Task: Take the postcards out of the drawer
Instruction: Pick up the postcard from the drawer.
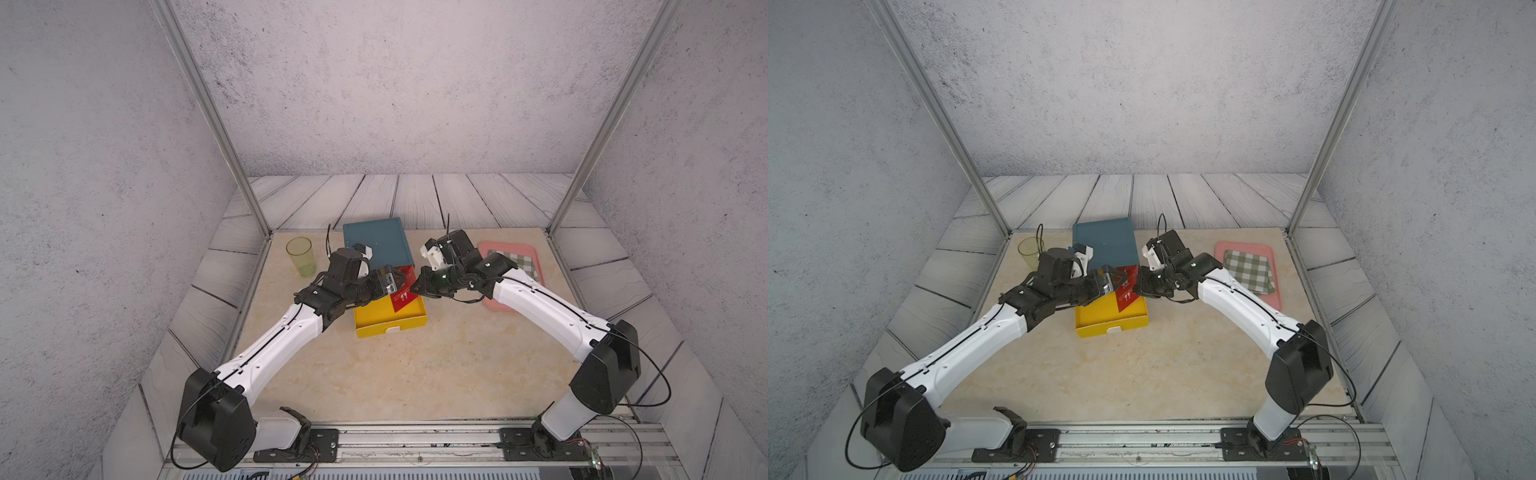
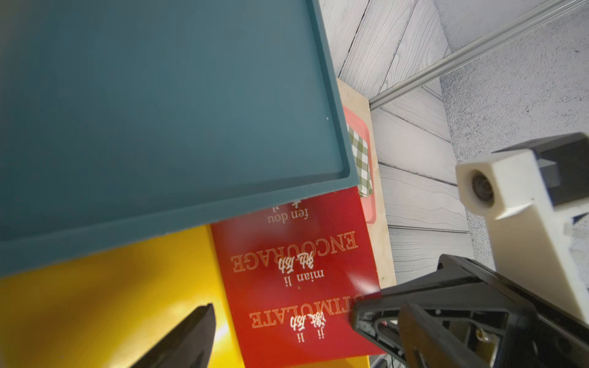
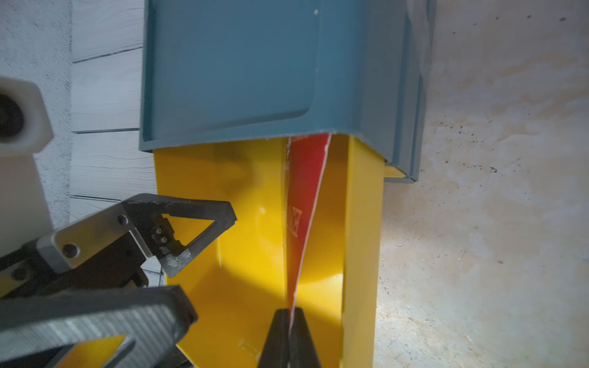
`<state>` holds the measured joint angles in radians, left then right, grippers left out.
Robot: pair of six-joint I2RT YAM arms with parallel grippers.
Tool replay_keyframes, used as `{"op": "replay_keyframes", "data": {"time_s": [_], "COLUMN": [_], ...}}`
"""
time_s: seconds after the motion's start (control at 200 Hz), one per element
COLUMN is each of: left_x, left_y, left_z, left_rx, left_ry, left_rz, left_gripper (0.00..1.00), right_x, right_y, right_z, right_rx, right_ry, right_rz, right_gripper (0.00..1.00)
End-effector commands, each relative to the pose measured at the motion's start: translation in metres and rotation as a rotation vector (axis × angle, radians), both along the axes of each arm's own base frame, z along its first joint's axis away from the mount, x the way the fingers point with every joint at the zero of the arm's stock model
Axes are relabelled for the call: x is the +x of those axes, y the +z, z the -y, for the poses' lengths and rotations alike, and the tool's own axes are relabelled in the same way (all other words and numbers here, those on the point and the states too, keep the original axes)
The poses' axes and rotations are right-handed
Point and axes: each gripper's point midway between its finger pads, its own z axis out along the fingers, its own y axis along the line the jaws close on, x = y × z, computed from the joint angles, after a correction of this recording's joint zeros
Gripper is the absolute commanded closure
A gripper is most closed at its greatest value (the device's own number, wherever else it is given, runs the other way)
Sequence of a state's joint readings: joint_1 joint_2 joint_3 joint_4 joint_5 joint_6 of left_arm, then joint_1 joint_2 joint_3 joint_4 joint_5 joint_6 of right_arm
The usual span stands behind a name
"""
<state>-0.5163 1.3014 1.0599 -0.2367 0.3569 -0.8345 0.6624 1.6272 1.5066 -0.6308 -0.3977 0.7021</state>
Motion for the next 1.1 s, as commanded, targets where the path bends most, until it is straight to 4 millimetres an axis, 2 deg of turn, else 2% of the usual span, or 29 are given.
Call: {"op": "replay_keyframes", "data": {"time_s": [0.0,0.31,0.746,0.931,1.096], "left_x": [-0.001,-0.006,-0.007,-0.011,-0.016], "left_y": [0.018,0.027,0.038,0.040,0.038], "left_z": [-0.011,-0.021,-0.031,-0.037,-0.043], "left_rx": [0.023,0.054,0.086,0.107,0.114], "left_ry": [0.028,0.037,0.040,0.037,0.042], "left_rz": [0.061,0.090,0.127,0.146,0.150], "left_gripper": [0.04,0.04,0.04,0.04,0.04], "right_x": [-0.007,-0.015,-0.045,-0.067,-0.099], "right_y": [0.032,0.045,0.066,0.070,0.056], "right_z": [0.000,-0.005,0.013,0.040,0.084], "right_rx": [0.107,0.217,0.268,0.230,0.120], "right_ry": [-0.008,-0.018,-0.018,-0.036,-0.092], "right_rz": [0.014,-0.040,-0.036,0.010,0.036], "right_gripper": [1.00,1.00,1.00,1.00,1.00]}}
